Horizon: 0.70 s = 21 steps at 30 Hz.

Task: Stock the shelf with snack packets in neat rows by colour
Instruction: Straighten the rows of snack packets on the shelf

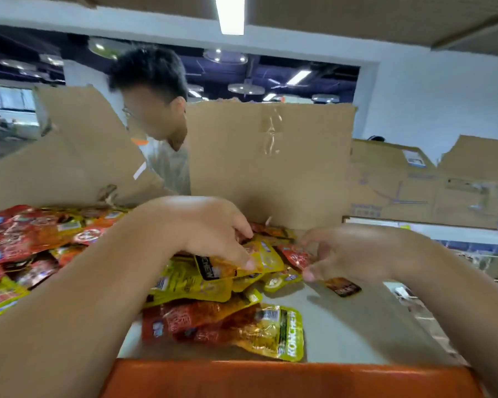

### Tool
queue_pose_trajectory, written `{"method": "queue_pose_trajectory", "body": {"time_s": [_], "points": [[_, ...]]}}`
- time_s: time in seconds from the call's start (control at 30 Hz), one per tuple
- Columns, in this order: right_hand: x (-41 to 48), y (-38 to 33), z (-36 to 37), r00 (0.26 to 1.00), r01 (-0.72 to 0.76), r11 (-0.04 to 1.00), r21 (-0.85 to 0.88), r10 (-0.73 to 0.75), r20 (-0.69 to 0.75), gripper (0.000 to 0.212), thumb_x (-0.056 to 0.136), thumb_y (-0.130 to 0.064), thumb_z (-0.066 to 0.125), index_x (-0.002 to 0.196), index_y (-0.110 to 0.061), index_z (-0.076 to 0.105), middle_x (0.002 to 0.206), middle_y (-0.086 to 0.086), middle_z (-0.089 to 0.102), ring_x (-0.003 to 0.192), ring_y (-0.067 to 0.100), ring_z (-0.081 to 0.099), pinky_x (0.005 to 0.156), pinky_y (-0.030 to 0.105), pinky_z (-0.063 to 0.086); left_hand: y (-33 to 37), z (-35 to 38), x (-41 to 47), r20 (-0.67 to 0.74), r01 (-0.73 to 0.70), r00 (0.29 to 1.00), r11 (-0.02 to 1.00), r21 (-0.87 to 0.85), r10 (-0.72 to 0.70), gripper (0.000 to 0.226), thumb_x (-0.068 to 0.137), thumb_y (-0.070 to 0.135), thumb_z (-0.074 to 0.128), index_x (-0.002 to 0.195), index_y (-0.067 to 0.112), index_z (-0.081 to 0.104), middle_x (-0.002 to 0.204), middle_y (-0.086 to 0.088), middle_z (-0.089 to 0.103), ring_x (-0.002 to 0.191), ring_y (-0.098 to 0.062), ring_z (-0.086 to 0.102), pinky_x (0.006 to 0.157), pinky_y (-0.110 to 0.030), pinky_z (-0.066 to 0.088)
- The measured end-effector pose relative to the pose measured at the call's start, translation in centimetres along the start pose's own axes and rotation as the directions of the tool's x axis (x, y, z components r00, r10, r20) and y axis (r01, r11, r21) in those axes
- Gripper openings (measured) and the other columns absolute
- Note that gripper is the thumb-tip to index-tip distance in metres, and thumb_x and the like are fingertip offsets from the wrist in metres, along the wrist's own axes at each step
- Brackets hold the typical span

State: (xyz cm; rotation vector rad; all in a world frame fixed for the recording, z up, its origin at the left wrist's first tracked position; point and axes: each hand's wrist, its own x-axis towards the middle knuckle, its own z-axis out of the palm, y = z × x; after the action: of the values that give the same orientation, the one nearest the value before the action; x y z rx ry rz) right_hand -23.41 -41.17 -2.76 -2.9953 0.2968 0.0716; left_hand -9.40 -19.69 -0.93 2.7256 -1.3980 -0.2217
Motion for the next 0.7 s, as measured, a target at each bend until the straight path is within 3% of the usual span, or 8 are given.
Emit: {"method": "queue_pose_trajectory", "body": {"time_s": [0.13, 0.3, 0.43, 0.5, 0.57, 0.7], "points": [[0.5, -0.9, 0.9, 0.998, -0.024, 0.996, -0.083, 0.02, -0.055, 0.056, 0.075, -0.059, 0.076, 0.124, -0.042, 0.055, 0.093, -0.015, 0.062, 0.086, 0.007, 0.061, 0.083, 0.035, 0.053, 1.0, 0.3, -1.1, 0.008, -0.022, 1.0, 0.994, 0.104, 0.022, 0.079, 0.075, 0.063, 0.081, 0.145, 0.036, 0.055, 0.135, 0.016, 0.059, 0.12, -0.014, 0.059, 0.105, -0.039, 0.049], [-0.6, -1.2, 0.0, 1.0, 0.017, 1.0, -0.014, -0.017, -0.005, 0.049, 0.082, -0.042, 0.079, 0.126, -0.041, 0.056, 0.09, -0.017, 0.062, 0.078, -0.001, 0.058, 0.07, 0.015, 0.045, 2.5, 1.0, -1.2, 0.018, -0.046, 0.999, 0.989, 0.137, 0.043, 0.073, 0.076, 0.063, 0.08, 0.133, 0.02, 0.066, 0.129, 0.003, 0.068, 0.113, -0.021, 0.066, 0.098, -0.041, 0.055], [-0.4, -0.5, 0.6, 0.997, 0.017, 0.998, 0.064, -0.012, -0.078, 0.035, 0.078, -0.039, 0.082, 0.102, -0.033, 0.056, 0.096, -0.006, 0.065, 0.064, -0.003, 0.051, 0.06, 0.018, 0.04, 2.5, 1.1, -1.4, -0.06, -0.097, 0.993, 0.993, 0.066, 0.101, 0.064, 0.081, 0.055, 0.08, 0.138, 0.035, 0.06, 0.133, 0.013, 0.061, 0.111, -0.016, 0.061, 0.09, -0.03, 0.052], [-0.8, 0.3, 0.5, 0.989, 0.008, 0.994, 0.108, 0.009, -0.151, 0.03, 0.078, -0.039, 0.081, 0.09, -0.031, 0.054, 0.085, -0.007, 0.063, 0.059, -0.001, 0.049, 0.055, 0.02, 0.038, 2.3, 1.0, -1.7, -0.13, -0.123, 0.984, 0.992, 0.018, 0.125, 0.055, 0.08, 0.054, 0.08, 0.13, 0.041, 0.062, 0.125, 0.017, 0.061, 0.102, -0.012, 0.061, 0.085, -0.029, 0.053], [-1.8, 0.8, 0.1, 0.972, -0.014, 0.992, 0.126, 0.043, -0.231, 0.024, 0.078, -0.041, 0.078, 0.089, -0.032, 0.058, 0.076, -0.011, 0.061, 0.061, 0.001, 0.053, 0.057, 0.021, 0.042, 1.9, 1.0, -1.6, -0.185, -0.142, 0.973, 0.99, -0.009, 0.138, 0.048, 0.078, 0.056, 0.081, 0.12, 0.044, 0.062, 0.114, 0.018, 0.061, 0.094, -0.008, 0.061, 0.083, -0.031, 0.055], [-4.7, 2.1, -0.3, 0.943, 0.016, 0.977, 0.214, 0.056, -0.329, 0.021, 0.079, -0.04, 0.077, 0.092, -0.035, 0.062, 0.077, -0.018, 0.067, 0.061, 0.003, 0.06, 0.059, 0.028, 0.049, 2.2, 0.9, -1.7, -0.28, -0.179, 0.946, 0.983, -0.034, 0.162, 0.042, 0.071, 0.061, 0.081, 0.106, 0.049, 0.06, 0.099, 0.022, 0.063, 0.086, -0.002, 0.063, 0.077, -0.034, 0.057]]}}
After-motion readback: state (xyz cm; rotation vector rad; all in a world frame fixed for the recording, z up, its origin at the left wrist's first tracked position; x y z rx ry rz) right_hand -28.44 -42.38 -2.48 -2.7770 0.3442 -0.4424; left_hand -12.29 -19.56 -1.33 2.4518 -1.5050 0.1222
